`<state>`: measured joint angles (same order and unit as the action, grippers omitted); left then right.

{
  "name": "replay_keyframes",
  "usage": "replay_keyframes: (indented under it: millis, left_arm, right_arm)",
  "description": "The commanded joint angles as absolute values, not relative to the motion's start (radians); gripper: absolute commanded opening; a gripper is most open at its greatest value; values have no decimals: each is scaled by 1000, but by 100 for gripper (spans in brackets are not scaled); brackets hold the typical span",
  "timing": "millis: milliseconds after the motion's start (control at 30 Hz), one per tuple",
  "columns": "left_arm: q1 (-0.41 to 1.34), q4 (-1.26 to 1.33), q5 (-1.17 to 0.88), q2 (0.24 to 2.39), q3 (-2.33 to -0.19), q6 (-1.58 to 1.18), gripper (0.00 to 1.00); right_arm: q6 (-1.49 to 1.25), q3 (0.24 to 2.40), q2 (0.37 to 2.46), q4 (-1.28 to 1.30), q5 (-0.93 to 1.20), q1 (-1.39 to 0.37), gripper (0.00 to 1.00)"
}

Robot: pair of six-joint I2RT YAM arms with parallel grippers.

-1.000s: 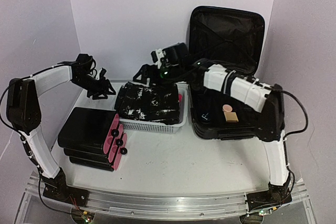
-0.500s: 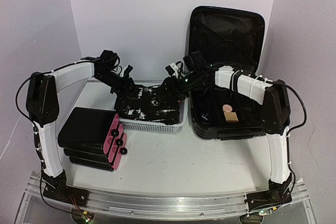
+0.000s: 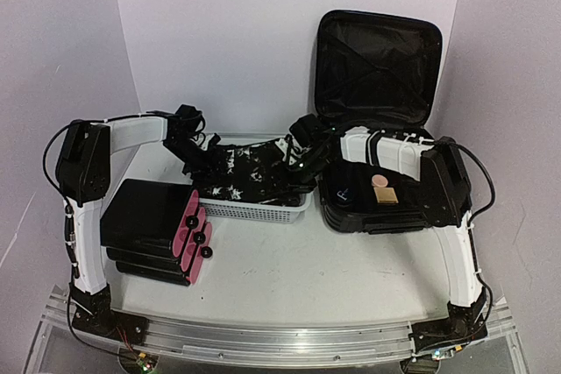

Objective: Open, take out, and arrange the luggage

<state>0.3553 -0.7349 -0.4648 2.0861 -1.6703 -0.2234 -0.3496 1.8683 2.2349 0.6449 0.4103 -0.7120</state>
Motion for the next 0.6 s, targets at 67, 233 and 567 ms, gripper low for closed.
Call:
replay_keyframes:
  millis: [67,233,567]
  left_arm:
    - [338,-805,-469,1977,-1779,-197,61]
    - [316,-900,-380,1908,-1849,-131,74]
    - [212,-988,-361,1993,-1858,-58,63]
  right_arm:
    - [-296,1912,2101,821,311,-706,76]
    - [-246,1793,1898,836,304,-706,87]
    - [-183,1458,1531,851,121,-703,98]
